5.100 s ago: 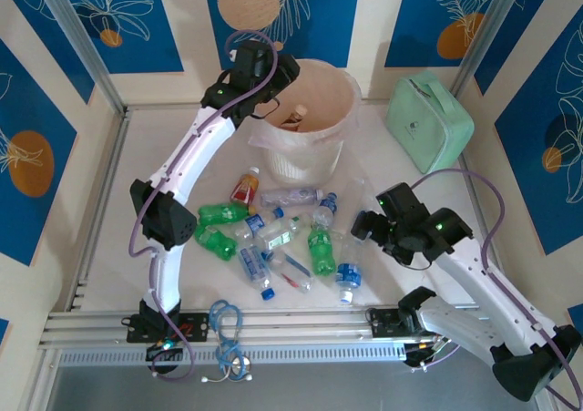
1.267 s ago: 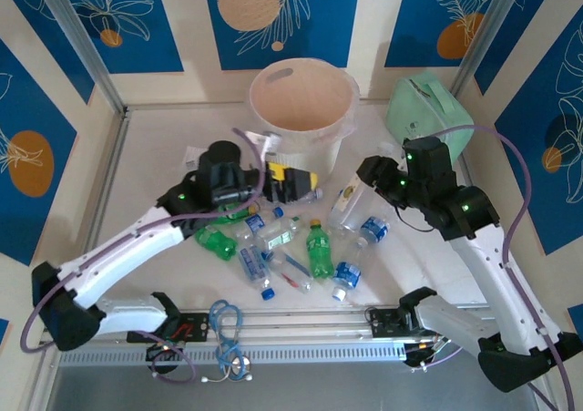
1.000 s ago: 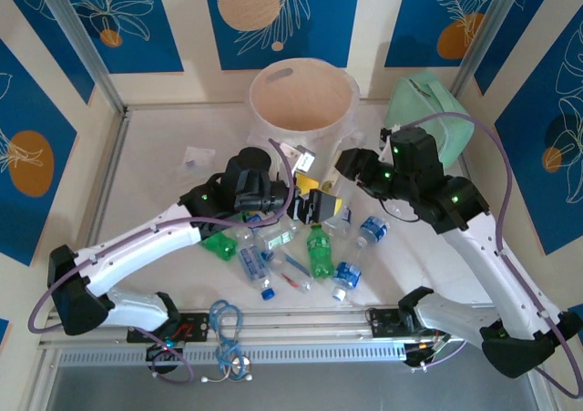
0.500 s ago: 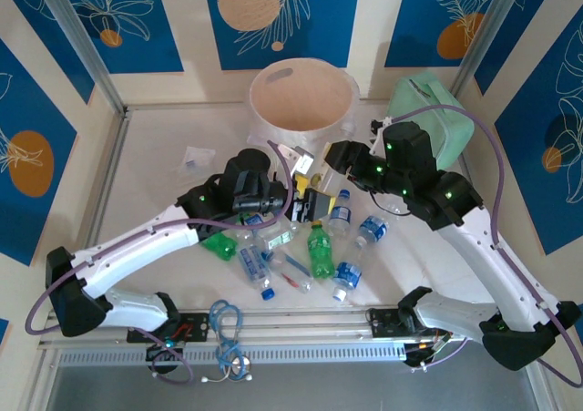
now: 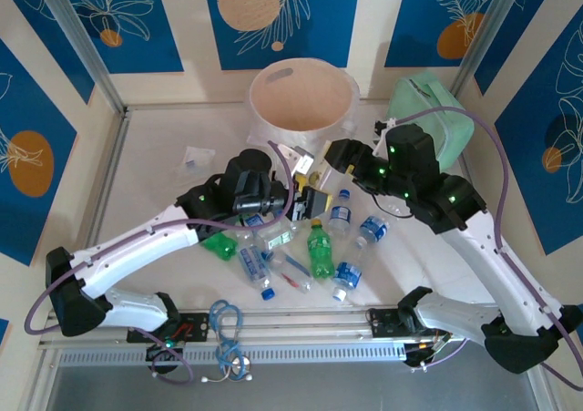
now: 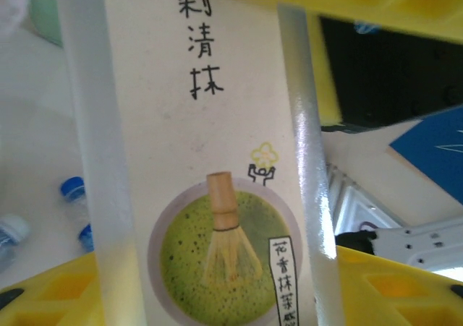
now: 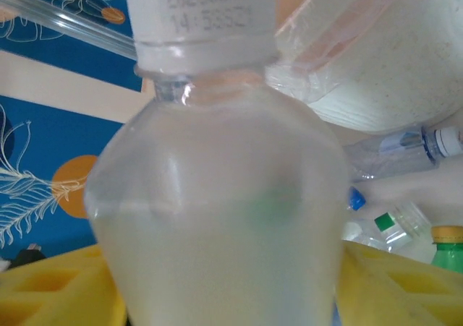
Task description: Put the plastic bottles in the bin
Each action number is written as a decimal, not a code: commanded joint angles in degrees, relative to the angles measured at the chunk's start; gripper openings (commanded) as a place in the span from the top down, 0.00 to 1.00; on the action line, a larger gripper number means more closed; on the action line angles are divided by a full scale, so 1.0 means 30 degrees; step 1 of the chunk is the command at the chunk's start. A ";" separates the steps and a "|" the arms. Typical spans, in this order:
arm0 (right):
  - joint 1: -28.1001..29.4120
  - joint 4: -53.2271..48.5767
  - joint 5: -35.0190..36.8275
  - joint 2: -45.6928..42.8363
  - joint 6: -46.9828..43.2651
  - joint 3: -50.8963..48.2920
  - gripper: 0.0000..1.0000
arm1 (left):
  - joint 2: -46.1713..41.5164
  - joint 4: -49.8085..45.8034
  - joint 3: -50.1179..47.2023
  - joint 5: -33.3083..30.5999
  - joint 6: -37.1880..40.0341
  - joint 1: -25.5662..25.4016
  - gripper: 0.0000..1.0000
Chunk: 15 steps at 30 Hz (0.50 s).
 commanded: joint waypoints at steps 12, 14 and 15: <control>-0.5401 -0.4584 -0.1077 -0.4313 0.0539 -0.2681 0.15 | 0.2630 -0.2457 0.7223 -0.6333 0.2698 0.1498 0.42; -0.5357 -0.4587 -0.1354 -0.4653 0.0769 -0.3384 0.15 | 0.3736 -0.2445 0.8873 -0.6716 0.2626 0.2309 0.42; -0.5342 -0.4517 -0.1464 -0.4837 0.0920 -0.3761 0.15 | 0.4489 -0.2570 0.9843 -0.6738 0.2545 0.2784 0.42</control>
